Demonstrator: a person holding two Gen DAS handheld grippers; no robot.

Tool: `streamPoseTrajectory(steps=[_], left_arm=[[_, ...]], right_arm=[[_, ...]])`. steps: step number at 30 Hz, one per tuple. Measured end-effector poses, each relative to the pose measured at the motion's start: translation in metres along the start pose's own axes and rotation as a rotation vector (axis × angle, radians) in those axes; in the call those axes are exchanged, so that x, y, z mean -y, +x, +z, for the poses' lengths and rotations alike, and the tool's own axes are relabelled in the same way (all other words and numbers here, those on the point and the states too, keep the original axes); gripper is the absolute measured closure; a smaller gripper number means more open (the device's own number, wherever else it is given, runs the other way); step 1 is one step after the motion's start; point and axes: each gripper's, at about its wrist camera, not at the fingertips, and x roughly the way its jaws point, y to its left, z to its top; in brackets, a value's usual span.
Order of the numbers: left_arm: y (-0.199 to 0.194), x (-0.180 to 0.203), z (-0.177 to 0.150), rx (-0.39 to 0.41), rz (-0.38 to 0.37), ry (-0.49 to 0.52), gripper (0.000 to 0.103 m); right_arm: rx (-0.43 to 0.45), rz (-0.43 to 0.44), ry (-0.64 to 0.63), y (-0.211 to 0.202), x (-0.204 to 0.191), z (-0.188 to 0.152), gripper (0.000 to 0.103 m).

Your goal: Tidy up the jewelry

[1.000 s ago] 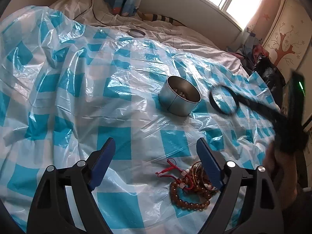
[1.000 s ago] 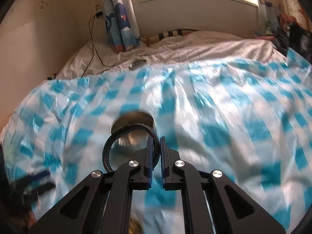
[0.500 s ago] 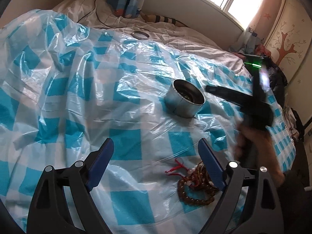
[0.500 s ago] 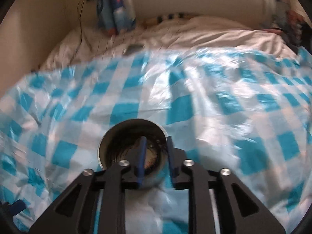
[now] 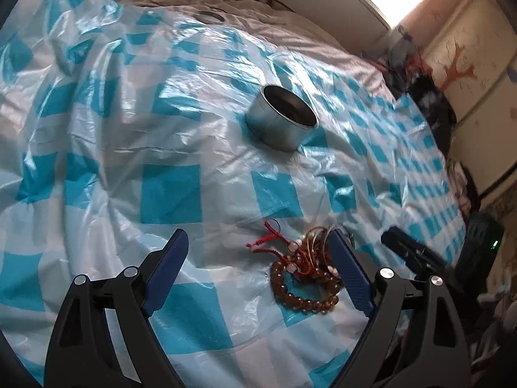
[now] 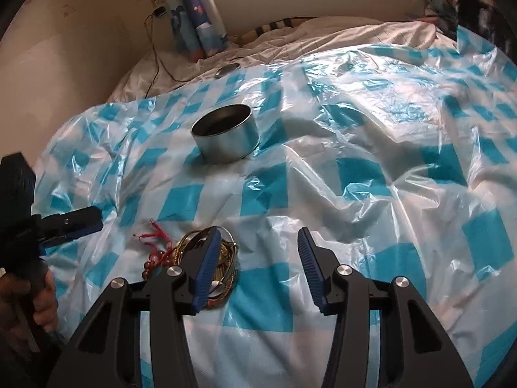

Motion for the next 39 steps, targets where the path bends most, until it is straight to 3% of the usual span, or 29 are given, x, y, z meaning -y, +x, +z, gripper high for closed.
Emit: streamPoseTrajectory(steps=[5, 15, 17, 19, 20, 21, 23, 32, 39], left_arm=[[0.015, 0.002, -0.005, -0.052, -0.023, 0.006, 0.019], [0.042, 0.005, -0.009, -0.097, -0.048, -0.011, 0.019], [0.047, 0.01, -0.012, -0.114, -0.044, 0.009, 0.022], [0.05, 0.011, -0.014, -0.12, -0.058, 0.017, 0.051], [0.053, 0.012, -0.015, -0.135, -0.07, 0.021, 0.078], [0.055, 0.014, -0.016, -0.145, -0.078, 0.029, 0.09], [0.051, 0.018, -0.015, -0.128, -0.084, 0.046, 0.103], [0.007, 0.009, -0.001, -0.003, -0.185, -0.013, 0.103], [-0.001, 0.0, 0.003, 0.016, -0.203, -0.041, 0.103]], right_arm=[[-0.066, 0.021, -0.039, 0.022, -0.008, -0.002, 0.055], [-0.116, 0.064, -0.026, 0.048, -0.01, 0.006, 0.063], [-0.134, 0.068, -0.025, 0.055, -0.01, 0.008, 0.075], [-0.146, 0.084, -0.019, 0.058, -0.01, 0.008, 0.085], [-0.146, 0.082, -0.021, 0.058, -0.01, 0.008, 0.091], [-0.146, 0.09, -0.018, 0.057, -0.009, 0.008, 0.094], [-0.141, 0.114, 0.008, 0.054, -0.006, 0.008, 0.097], [-0.095, 0.193, 0.121, 0.041, 0.013, 0.012, 0.098], [-0.042, 0.235, 0.124, 0.028, 0.012, 0.015, 0.098]])
